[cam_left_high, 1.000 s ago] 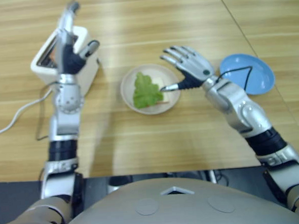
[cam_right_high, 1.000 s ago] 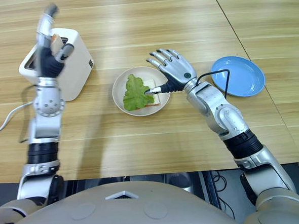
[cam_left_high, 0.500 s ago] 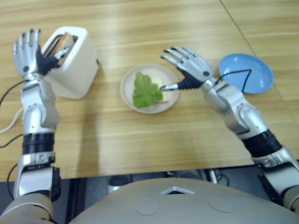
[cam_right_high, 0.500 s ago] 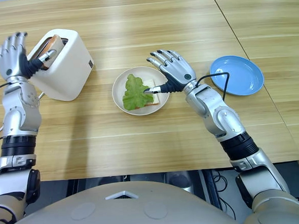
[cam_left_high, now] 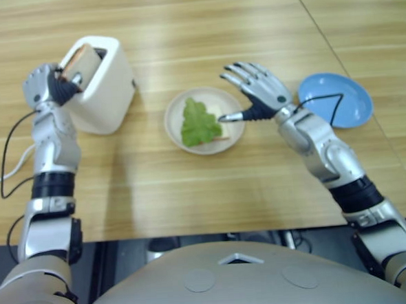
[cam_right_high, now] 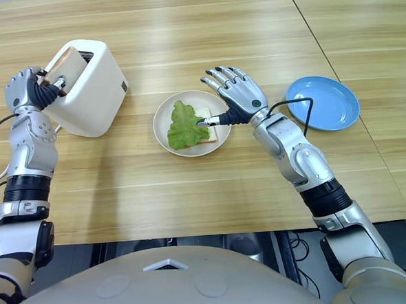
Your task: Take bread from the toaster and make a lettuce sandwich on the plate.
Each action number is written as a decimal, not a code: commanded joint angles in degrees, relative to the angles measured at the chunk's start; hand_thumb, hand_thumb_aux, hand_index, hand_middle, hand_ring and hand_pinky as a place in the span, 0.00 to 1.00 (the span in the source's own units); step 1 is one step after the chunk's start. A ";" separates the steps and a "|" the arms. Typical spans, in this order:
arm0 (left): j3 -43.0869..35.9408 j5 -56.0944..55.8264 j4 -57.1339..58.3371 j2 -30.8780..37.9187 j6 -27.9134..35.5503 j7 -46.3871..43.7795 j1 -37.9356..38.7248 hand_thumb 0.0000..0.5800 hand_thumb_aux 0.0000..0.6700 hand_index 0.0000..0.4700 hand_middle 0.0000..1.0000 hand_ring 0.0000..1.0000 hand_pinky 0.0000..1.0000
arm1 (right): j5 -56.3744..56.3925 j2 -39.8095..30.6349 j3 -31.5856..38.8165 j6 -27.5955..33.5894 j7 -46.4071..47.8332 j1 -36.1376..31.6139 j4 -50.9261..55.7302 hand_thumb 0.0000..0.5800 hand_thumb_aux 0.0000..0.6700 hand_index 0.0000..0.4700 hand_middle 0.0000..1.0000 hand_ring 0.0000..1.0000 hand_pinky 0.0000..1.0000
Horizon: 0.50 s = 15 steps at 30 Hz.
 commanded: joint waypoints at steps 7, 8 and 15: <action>-0.41 -3.78 -5.58 -0.09 -4.93 4.79 1.95 1.00 1.00 0.98 1.00 1.00 1.00 | -0.14 -0.34 -0.43 -0.26 -0.06 0.43 0.61 0.00 0.00 0.00 0.00 0.00 0.00; 0.71 -5.83 -8.64 -0.66 -8.15 6.07 2.36 1.00 1.00 0.98 1.00 1.00 1.00 | -0.04 -0.33 -0.48 -0.31 -0.15 0.39 0.74 0.00 0.00 0.00 0.00 0.00 0.00; 10.86 -26.09 -27.79 -5.59 -22.84 5.77 4.77 1.00 1.00 0.98 1.00 1.00 1.00 | 4.59 0.49 -3.07 -1.64 -2.10 0.56 1.51 0.00 0.00 0.00 0.00 0.00 0.00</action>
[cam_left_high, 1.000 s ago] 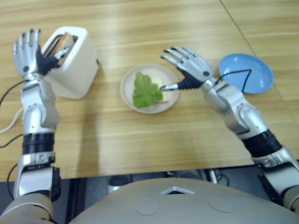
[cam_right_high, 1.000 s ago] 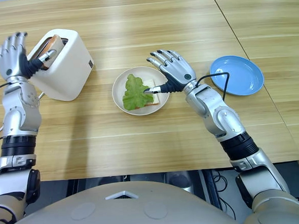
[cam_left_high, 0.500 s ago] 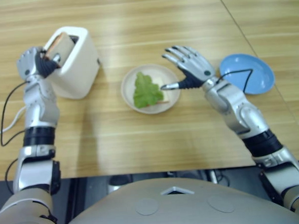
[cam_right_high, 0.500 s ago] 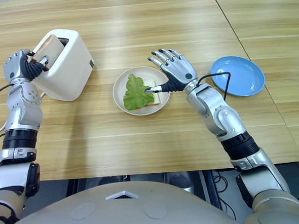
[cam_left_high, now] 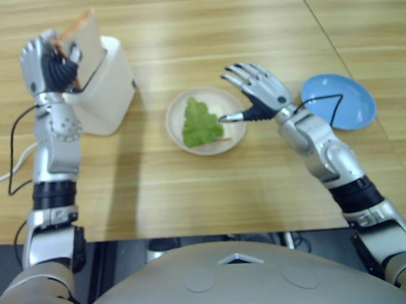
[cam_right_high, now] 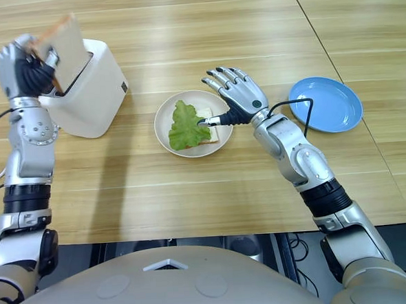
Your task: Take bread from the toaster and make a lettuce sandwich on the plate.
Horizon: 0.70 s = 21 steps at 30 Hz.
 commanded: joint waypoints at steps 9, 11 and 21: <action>1.48 -37.15 -3.04 -10.39 3.24 -21.83 -3.00 1.00 1.00 0.98 1.00 1.00 1.00 | 23.80 4.67 -13.56 -5.61 -3.55 1.30 3.59 0.00 0.00 0.00 0.00 0.00 0.00; -1.44 -39.01 2.10 -12.72 5.91 -26.46 -3.44 1.00 1.00 0.98 1.00 1.00 1.00 | 29.17 5.54 -17.31 -6.72 -3.80 1.21 3.88 0.00 0.00 0.00 0.00 0.00 0.00; -13.45 -32.19 36.86 -17.56 0.63 -40.72 -11.44 1.00 1.00 0.98 1.00 1.00 1.00 | 40.85 6.40 -25.88 -9.39 -2.04 0.69 6.18 0.00 0.00 0.00 0.00 0.00 0.00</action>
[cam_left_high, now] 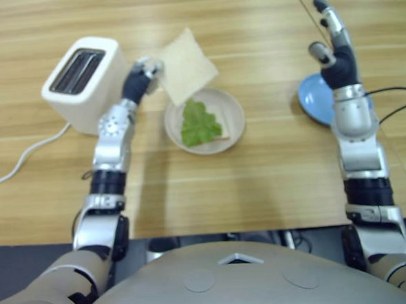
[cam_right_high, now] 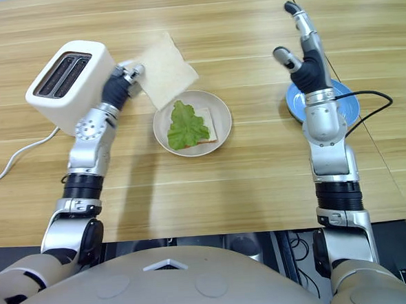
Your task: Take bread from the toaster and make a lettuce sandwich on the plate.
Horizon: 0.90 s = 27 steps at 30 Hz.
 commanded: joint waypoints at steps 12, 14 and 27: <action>-7.49 12.81 35.35 0.61 -9.87 -6.71 -13.90 1.00 1.00 0.98 1.00 1.00 1.00 | -4.76 0.41 4.46 -1.70 1.47 0.32 3.08 0.00 0.00 0.00 0.00 0.00 0.00; -7.47 13.38 37.16 0.48 -10.80 -7.03 -14.41 1.00 1.00 0.98 1.00 1.00 1.00 | -6.24 0.23 5.50 -1.89 1.60 0.33 2.75 0.00 0.00 0.00 0.00 0.00 0.00; -9.63 18.61 44.18 -1.66 -9.97 -8.18 -14.91 1.00 1.00 0.98 1.00 1.00 1.00 | -43.38 -5.78 35.12 -5.39 4.90 -3.97 13.05 0.00 0.00 0.00 0.00 0.00 0.00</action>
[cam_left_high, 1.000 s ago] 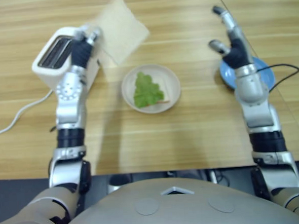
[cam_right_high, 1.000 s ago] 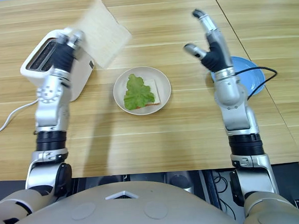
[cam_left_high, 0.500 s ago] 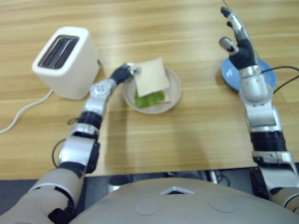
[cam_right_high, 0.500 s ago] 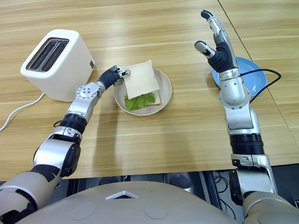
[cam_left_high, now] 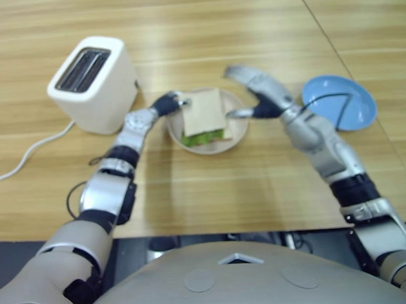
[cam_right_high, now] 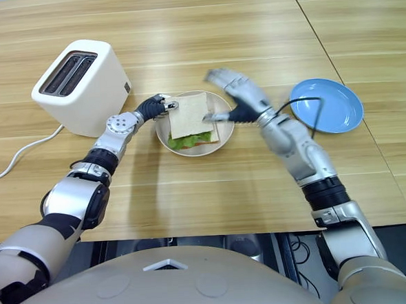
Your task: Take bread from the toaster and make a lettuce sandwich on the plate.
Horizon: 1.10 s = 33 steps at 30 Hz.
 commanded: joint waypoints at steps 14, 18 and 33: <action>-2.61 6.07 6.02 -0.90 3.66 1.08 1.71 1.00 1.00 0.98 1.00 1.00 1.00 | -15.87 -2.90 15.63 0.98 5.42 -1.30 8.96 0.00 0.00 0.00 0.00 0.00 0.00; -1.27 5.99 3.77 -0.27 0.83 6.88 0.55 0.00 0.00 0.00 0.72 0.72 0.72 | -15.34 -2.84 17.58 1.09 9.32 -0.33 11.64 0.00 0.00 0.00 0.00 0.00 0.00; -1.88 17.26 -18.75 10.10 -5.54 36.91 6.15 0.00 0.00 0.00 0.00 0.00 0.00 | -13.27 -2.09 17.36 1.61 8.07 -0.41 13.58 0.00 0.00 0.00 0.00 0.00 0.00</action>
